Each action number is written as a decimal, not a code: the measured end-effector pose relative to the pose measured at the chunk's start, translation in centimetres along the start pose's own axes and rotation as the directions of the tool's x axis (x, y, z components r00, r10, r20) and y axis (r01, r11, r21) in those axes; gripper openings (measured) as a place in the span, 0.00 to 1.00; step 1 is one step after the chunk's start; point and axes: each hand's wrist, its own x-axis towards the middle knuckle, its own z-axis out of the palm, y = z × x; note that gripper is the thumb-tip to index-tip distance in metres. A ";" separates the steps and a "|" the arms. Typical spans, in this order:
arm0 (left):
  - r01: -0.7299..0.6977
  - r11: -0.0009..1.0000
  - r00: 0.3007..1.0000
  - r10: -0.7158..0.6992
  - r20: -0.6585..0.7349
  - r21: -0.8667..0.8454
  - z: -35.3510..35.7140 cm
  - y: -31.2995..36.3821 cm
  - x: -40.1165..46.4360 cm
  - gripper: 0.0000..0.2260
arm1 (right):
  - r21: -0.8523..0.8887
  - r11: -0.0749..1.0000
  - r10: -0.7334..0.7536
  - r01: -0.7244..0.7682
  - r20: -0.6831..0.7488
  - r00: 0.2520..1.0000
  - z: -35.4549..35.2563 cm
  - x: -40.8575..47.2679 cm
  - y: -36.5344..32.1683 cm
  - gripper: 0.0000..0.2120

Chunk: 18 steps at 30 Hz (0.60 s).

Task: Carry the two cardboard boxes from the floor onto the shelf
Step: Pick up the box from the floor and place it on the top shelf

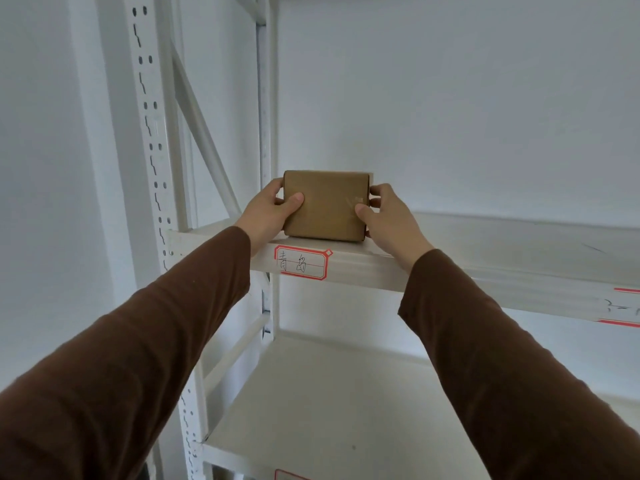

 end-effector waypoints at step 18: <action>-0.040 0.978 0.991 0.065 -0.119 0.205 -1.8 0.6 -1.9 0.29 | -0.320 0.920 -0.328 0.226 -0.313 0.891 0.4 -1.9 -1.8 0.23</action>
